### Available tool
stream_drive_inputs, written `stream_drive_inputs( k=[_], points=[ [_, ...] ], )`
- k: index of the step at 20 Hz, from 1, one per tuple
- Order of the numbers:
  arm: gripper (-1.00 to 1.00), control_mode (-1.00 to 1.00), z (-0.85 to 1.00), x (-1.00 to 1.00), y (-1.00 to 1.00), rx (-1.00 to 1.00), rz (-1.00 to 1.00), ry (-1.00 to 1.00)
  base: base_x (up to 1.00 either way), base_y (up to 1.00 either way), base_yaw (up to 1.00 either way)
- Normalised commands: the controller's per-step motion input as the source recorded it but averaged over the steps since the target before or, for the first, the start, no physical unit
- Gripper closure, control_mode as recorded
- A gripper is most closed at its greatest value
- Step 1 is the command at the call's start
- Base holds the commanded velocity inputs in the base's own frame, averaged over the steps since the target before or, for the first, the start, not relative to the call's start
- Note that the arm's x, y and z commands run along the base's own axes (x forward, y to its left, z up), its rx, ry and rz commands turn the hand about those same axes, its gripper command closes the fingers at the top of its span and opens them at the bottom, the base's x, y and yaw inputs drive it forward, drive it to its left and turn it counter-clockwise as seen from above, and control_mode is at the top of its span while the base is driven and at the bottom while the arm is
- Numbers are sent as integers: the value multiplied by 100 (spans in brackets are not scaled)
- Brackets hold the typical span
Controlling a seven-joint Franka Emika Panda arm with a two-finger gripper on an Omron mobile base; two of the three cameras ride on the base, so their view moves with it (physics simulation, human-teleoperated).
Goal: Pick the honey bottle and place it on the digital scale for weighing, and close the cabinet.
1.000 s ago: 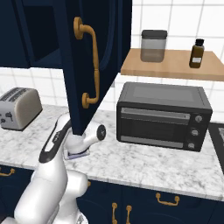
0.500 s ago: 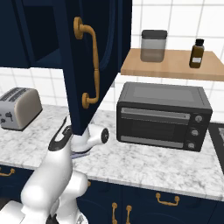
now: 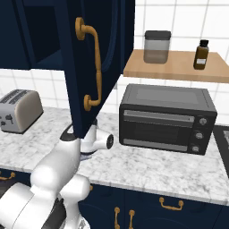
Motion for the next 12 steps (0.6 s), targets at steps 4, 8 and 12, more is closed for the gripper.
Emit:
stream_drive_inputs(
  k=[4,8,12],
  points=[
    [100,-100,-19,32,16,0,0,0,0,0,0],
    [100,-100,-26,28,7,0,0,0,0,0,0],
    [100,-100,-31,14,0,0,0,0,0,0,0]
  ],
)
